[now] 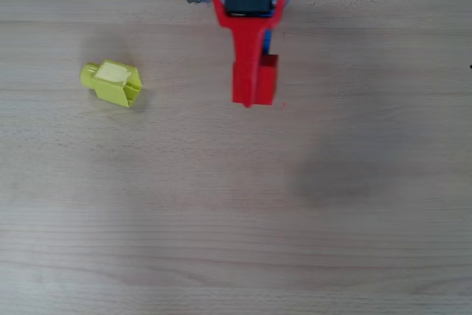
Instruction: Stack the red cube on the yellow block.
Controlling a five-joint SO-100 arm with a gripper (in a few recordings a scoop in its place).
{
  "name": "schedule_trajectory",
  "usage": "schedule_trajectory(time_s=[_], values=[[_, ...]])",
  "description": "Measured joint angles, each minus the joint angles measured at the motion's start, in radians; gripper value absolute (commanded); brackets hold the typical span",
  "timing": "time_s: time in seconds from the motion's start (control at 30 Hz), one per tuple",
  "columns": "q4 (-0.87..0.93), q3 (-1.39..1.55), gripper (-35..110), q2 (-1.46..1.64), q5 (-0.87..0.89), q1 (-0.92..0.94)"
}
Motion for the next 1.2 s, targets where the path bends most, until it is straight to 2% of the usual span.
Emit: schedule_trajectory(time_s=[0.2,0.47,0.87,1.2], values=[[0.000,0.201,13,0.262,-0.063,0.117],[0.043,0.262,13,0.436,-0.104,0.302],[0.149,0.310,13,0.431,-0.135,0.477],[0.304,0.307,13,0.318,-0.146,0.546]])
